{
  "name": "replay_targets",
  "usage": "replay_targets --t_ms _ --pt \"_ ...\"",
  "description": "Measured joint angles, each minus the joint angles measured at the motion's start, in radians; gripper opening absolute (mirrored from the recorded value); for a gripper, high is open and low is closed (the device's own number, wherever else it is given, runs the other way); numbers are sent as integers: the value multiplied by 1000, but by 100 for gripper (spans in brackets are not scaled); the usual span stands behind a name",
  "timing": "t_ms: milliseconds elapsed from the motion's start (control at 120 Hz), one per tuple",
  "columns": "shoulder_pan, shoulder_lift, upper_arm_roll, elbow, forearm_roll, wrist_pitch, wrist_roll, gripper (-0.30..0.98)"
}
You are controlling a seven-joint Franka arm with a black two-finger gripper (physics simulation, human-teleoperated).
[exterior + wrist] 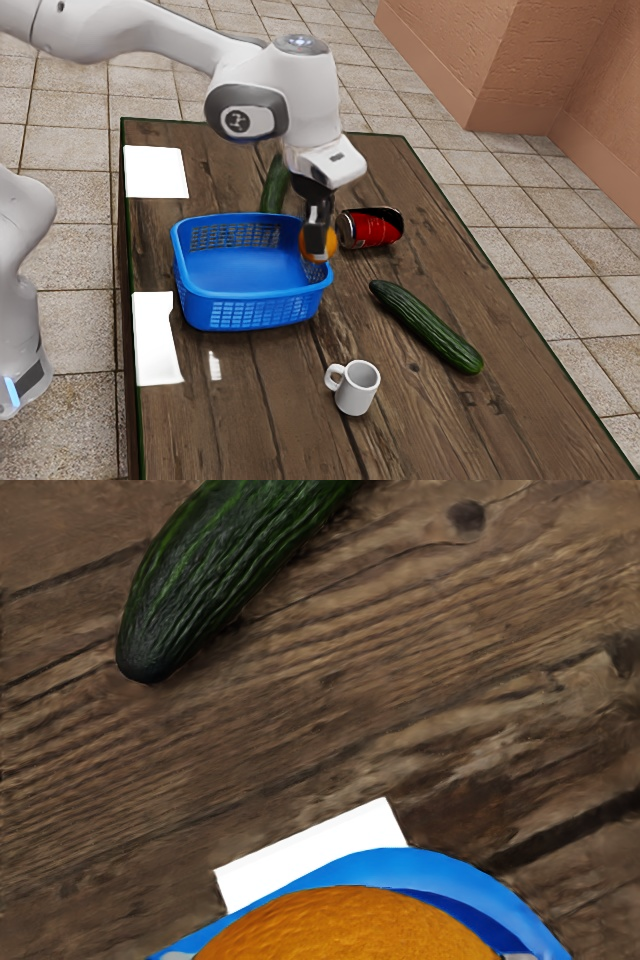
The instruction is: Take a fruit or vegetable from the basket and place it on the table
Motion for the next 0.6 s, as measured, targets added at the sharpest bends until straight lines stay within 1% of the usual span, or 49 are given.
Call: replay_targets --t_ms 83,158,250,300,367,417,525,600 --pt "0 14 -44 55 2 -1 0 26" --pt "0 52 -96 117 2 -1 0 26" --pt "1 82 -173 153 -3 -3 0 26" --pt "0 118 -224 202 -5 -5 -1 26" --pt "-2 228 -282 325 -7 -6 -1 27" --pt "-12 339 -309 440 -8 -6 -1 26" --pt "-57 580 -326 698 -3 -9 -1 26" --pt "-65 702 -328 818 0 -14 -1 26"
